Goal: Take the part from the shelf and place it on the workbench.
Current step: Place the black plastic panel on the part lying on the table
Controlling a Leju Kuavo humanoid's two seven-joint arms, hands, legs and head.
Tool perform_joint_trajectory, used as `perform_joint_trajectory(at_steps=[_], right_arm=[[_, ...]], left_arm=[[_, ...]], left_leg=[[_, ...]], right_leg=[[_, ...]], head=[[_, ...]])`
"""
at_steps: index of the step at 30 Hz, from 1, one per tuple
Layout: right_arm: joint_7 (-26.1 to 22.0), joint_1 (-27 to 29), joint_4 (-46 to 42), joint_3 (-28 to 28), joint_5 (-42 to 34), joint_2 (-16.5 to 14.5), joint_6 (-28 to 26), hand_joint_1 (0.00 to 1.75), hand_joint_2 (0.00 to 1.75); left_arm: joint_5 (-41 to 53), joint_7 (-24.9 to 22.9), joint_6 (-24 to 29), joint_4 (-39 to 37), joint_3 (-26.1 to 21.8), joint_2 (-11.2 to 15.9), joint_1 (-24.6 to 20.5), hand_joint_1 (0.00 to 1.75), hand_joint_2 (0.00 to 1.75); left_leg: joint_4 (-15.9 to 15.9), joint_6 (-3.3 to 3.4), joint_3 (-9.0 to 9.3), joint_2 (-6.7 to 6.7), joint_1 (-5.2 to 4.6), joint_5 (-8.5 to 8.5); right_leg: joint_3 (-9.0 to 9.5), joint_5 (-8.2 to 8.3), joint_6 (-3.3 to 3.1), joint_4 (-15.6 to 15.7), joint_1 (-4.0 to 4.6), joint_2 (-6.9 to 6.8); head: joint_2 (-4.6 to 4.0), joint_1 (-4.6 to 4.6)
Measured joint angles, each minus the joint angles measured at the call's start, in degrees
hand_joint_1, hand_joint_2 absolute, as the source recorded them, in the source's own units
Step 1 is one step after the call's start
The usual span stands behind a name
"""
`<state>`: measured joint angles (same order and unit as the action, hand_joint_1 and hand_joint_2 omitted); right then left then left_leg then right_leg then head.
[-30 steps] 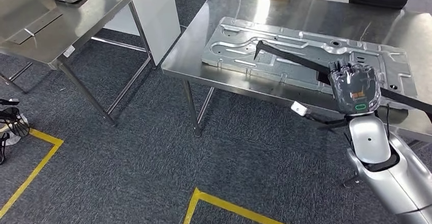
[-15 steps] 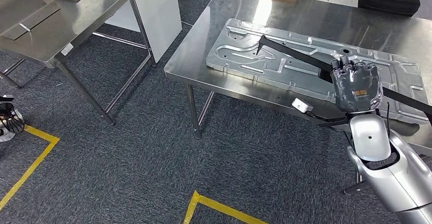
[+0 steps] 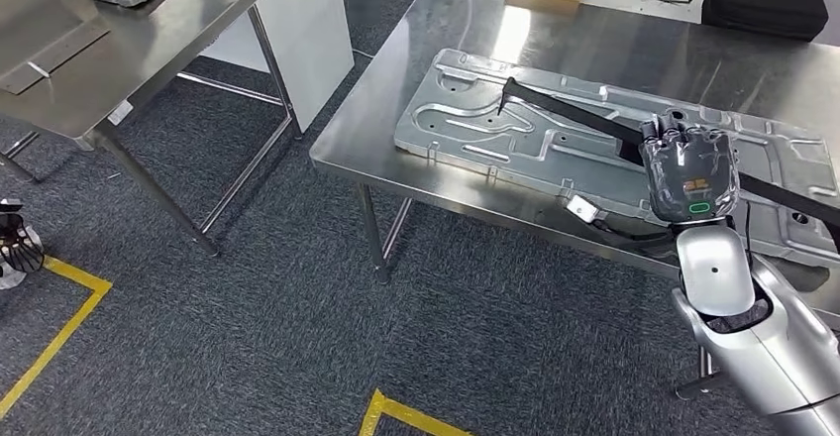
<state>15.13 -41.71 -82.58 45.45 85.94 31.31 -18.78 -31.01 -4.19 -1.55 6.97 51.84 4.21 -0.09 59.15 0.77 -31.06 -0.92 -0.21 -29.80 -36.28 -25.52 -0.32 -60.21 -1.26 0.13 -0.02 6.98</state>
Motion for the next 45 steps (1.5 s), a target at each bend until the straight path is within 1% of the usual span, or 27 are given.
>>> perform_joint_trajectory(at_steps=[2, 4, 5, 6, 7, 9, 10, 11, 14, 16, 19, 20, 21, 22, 23, 24, 26, 27, 30, 32, 34, 36, 37, 38, 40, 42, 45], right_arm=[[-0.3, -0.04, 0.01, 0.06, 0.0, -0.14, -0.02, 1.75, 1.75], [-0.9, 0.05, 0.07, 0.23, 0.0, -0.33, -0.03, 1.75, 1.75], [-1.11, 0.18, 0.13, 0.36, 0.0, -0.45, -0.04, 1.75, 1.75], [-1.21, 0.34, 0.19, 0.49, 0.0, -0.54, -0.04, 1.75, 1.75], [-1.22, 0.48, 0.25, 0.61, 0.0, -0.62, -0.04, 1.75, 1.75], [-1.19, 0.54, 0.3, 0.72, 0.0, -0.73, -0.04, 1.75, 1.75], [-1.17, 0.48, 0.32, 0.75, 0.0, -0.78, -0.07, 1.75, 1.75], [-1.15, 0.43, 0.33, 0.77, 0.0, -0.8, -0.1, 1.75, 1.75], [-1.25, 0.7, 0.34, 0.8, 0.0, -0.82, -0.19, 1.75, 1.75], [-1.37, 0.82, 0.33, 0.79, 0.0, -0.83, -0.21, 1.75, 1.75], [-1.69, 0.85, 0.33, 0.77, -0.01, -0.82, -0.2, 1.75, 1.75], [-1.86, 1.1, 0.33, 0.76, -0.01, -0.82, -0.2, 1.75, 1.75], [-2.0, 1.43, 0.33, 0.75, -0.02, -0.81, -0.19, 1.75, 1.75], [-2.07, 1.71, 0.33, 0.74, -0.03, -0.8, -0.2, 1.75, 1.75], [-2.07, 1.9, 0.33, 0.71, -0.03, -0.78, -0.2, 1.75, 1.75], [-2.07, 2.01, 0.33, 0.68, -0.04, -0.75, -0.2, 1.75, 1.75], [-2.05, 2.08, 0.37, 0.61, -0.04, -0.69, -0.21, 1.75, 1.75], [-2.06, 2.18, 0.34, 0.55, -0.04, -0.67, -0.22, 1.75, 1.75], [-2.36, 2.64, 0.06, 0.09, -0.05, -0.6, -0.06, 1.75, 1.75], [-2.79, 2.89, -0.15, -0.45, -0.06, -0.58, 0.16, 1.75, 1.75], [-3.09, 3.16, -0.22, -0.74, -0.06, -0.58, 0.23, 1.75, 1.75], [-3.16, 3.78, -0.26, -0.81, -0.07, -0.58, 0.19, 1.75, 1.75], [-3.16, 4.21, -0.31, -0.88, -0.07, -0.57, 0.17, 1.75, 1.75], [-3.16, 4.63, -0.38, -1.02, -0.07, -0.57, 0.16, 1.75, 1.75], [-3.17, 5.3, -0.7, -1.53, -0.07, -0.55, 0.16, 1.75, 1.75], [-3.19, 5.79, -1.07, -2.08, -0.07, -0.45, 0.16, 1.75, 1.75], [-3.26, 6.86, -1.55, -2.98, -0.07, -0.19, 0.18, 1.75, 1.75]], left_arm=[[0.01, 0.01, 0.0, 0.0, 0.02, 0.06, -0.01, 0.0, 1.75], [0.05, 0.01, -0.01, 0.0, 0.04, 0.05, -0.03, 0.0, 1.75], [0.08, 0.03, -0.01, 0.0, 0.05, 0.05, -0.02, 0.0, 1.75], [0.11, 0.05, -0.01, 0.0, 0.05, 0.05, -0.02, 0.0, 1.75], [0.13, 0.08, -0.01, 0.0, 0.05, 0.05, -0.02, 0.0, 1.75], [0.15, 0.1, -0.01, -0.01, 0.05, 0.07, 0.09, 0.0, 1.75], [0.16, 0.08, 0.0, -0.01, 0.06, 0.09, 0.17, 0.0, 1.75], [0.16, 0.06, 0.01, -0.02, 0.07, 0.11, 0.23, 0.0, 1.75], [0.16, 0.02, 0.04, -0.02, 0.09, 0.1, 0.24, 0.0, 1.75], [0.15, 0.02, 0.11, -0.02, 0.09, 0.04, 0.38, 0.0, 1.75], [0.14, 0.08, 0.29, -0.02, 0.09, -0.02, 0.35, 0.0, 1.75], [0.13, 0.12, 0.35, -0.02, 0.09, -0.06, 0.3, 0.0, 1.75], [0.1, 0.15, 0.39, -0.02, 0.1, -0.12, 0.29, 0.0, 1.75], [0.06, 0.18, 0.43, -0.02, 0.1, -0.17, 0.32, 0.0, 1.75], [0.02, 0.19, 0.46, -0.02, 0.1, -0.23, 0.35, 0.0, 1.75], [-0.01, 0.19, 0.47, -0.02, 0.11, -0.28, 0.47, 0.0, 1.75], [-0.02, 0.19, 0.53, -0.02, 0.11, -0.37, 0.45, 0.0, 1.75], [-0.02, 0.17, 0.57, -0.02, 0.11, -0.4, 0.39, 0.0, 1.75], [-0.07, 0.14, 0.73, -0.02, 0.12, -0.32, 0.26, 0.0, 1.75], [-0.14, 0.15, 0.8, -0.02, 0.14, -0.25, 0.27, 0.0, 1.75], [-0.17, 0.15, 0.84, -0.02, 0.19, -0.26, 0.24, 0.0, 1.75], [-0.17, 0.15, 0.95, -0.02, 0.28, -0.26, 0.23, 0.0, 1.75], [-0.17, 0.16, 1.05, -0.02, 0.35, -0.26, 0.24, 0.0, 1.75], [-0.16, 0.16, 1.16, -0.02, 0.43, -0.26, 0.26, 0.0, 1.75], [-0.12, 0.16, 1.36, -0.02, 0.57, -0.23, 0.43, 0.0, 1.75], [-0.05, 0.15, 1.48, -0.02, 0.67, -0.17, 0.53, 0.0, 1.75], [-0.01, 0.15, 1.54, -0.02, 0.83, -0.17, 0.53, 0.0, 1.75]], left_leg=[[4.39, -0.59, -2.13, 0.31, 0.14, -1.84], [12.18, -1.04, -7.08, 0.53, 0.4, -4.08], [15.14, -1.16, -9.42, 0.57, 0.5, -4.31], [16.03, -1.16, -10.77, 0.58, 0.54, -3.27], [14.62, -1.04, -10.95, 0.58, 0.55, -1.01], [7.5, -0.43, -8.8, 0.57, 0.44, 4.71], [4.24, -0.04, -7.52, 0.54, 0.25, 6.5], [1.84, 0.35, -6.45, 0.54, 0.06, 7.05], [-0.88, 1.09, -4.86, 0.52, -0.13, 5.91], [-2.03, 1.59, -3.48, 0.44, 0.13, 5.66], [-2.75, 2.28, -1.86, 0.31, 0.16, 4.89], [-2.71, 2.37, -1.41, 0.22, 0.09, 4.47], [-2.64, 2.39, -0.82, 0.15, 0.03, 3.94], [-2.55, 2.37, -0.11, 0.09, -0.03, 3.36], [-2.47, 2.3, 0.73, 0.05, -0.08, 2.72], [-2.41, 2.18, 1.38, 0.04, -0.12, 2.05], [-2.18, 1.65, 2.16, 0.02, -0.22, 0.89], [-2.06, 1.32, 2.22, 0.02, -0.23, 0.57], [-1.07, 0.53, 2.24, 0.06, -0.26, 0.42], [3.62, -0.02, -0.13, 0.25, -0.16, 0.13], [11.05, -0.72, -5.05, 0.47, 0.21, -2.23], [15.04, -1.15, -9.01, 0.56, 0.48, -4.71], [14.38, -1.16, -9.64, 0.58, 0.53, -4.37], [12.0, -1.06, -9.43, 0.59, 0.54, -2.66], [4.34, -0.45, -7.69, 0.57, 0.37, 3.43], [-0.68, 0.3, -6.54, 0.54, 0.02, 7.15], [-1.96, 1.28, -5.61, 0.55, -0.07, 7.49]], right_leg=[[1.25, -0.51, -0.54, 0.57, -0.32, -0.13], [2.19, -1.24, -0.71, 0.73, -0.32, -0.2], [2.68, -1.67, -0.68, 0.73, -0.31, -0.2], [3.29, -2.15, -0.62, 0.72, -0.29, -0.2], [4.03, -2.68, -0.53, 0.72, -0.28, -0.18], [5.5, -3.8, -0.26, 0.84, -0.27, -0.14], [6.03, -4.25, -0.01, 0.96, -0.18, -0.07], [6.33, -4.52, 0.29, 1.18, -0.14, -0.02], [6.64, -4.14, 1.39, 1.32, -0.05, 0.02], [5.72, -4.26, 1.74, -1.1, -0.11, -0.05], [-0.27, -7.62, 1.96, -10.73, -0.06, -0.08], [-2.43, -8.69, 2.08, -13.34, -0.02, -0.08], [-3.85, -8.78, 2.12, -14.25, -0.02, -0.08], [-4.39, -7.7, 2.05, -13.3, -0.02, -0.09], [-4.06, -5.36, 1.88, -10.5, -0.01, -0.1], [-3.28, -2.08, 1.62, -6.63, 0.02, -0.13], [-1.95, 1.97, 1.11, -0.73, 0.41, -0.15], [-1.75, 2.71, 0.81, 0.59, 0.63, -0.12], [-0.89, 2.25, -0.19, 1.4, 0.57, 0.07], [0.51, 1.73, -0.81, 1.95, 0.18, 0.06], [1.67, 0.93, -1.09, 2.21, 0.07, -0.01], [2.84, -0.06, -1.01, 2.22, 0.04, 0.01], [3.55, -0.6, -0.93, 2.21, 0.03, 0.03], [4.34, -1.17, -0.82, 2.21, 0.02, 0.05], [5.69, -2.28, -0.47, 2.15, 0.06, 0.13], [6.24, -3.11, 0.17, 2.29, 0.12, 0.3], [6.41, -3.09, 1.25, 1.65, 0.15, 0.34]], head=[[0.0, 0.02], [0.0, 0.03], [0.0, 0.03], [0.0, 0.03], [0.0, 0.03], [0.0, 0.02], [0.0, 0.01], [0.0, -0.01], [0.0, 0.01], [0.0, -0.01], [0.0, -0.02], [0.0, -0.02], [0.0, -0.01], [0.0, -0.01], [0.0, -0.02], [0.0, -0.02], [0.0, 0.01], [0.0, 0.02], [0.0, 0.02], [0.0, 0.03], [0.0, 0.05], [0.0, 0.05], [0.0, 0.05], [0.0, 0.05], [0.0, 0.04], [0.0, 0.05], [0.0, 0.06]])
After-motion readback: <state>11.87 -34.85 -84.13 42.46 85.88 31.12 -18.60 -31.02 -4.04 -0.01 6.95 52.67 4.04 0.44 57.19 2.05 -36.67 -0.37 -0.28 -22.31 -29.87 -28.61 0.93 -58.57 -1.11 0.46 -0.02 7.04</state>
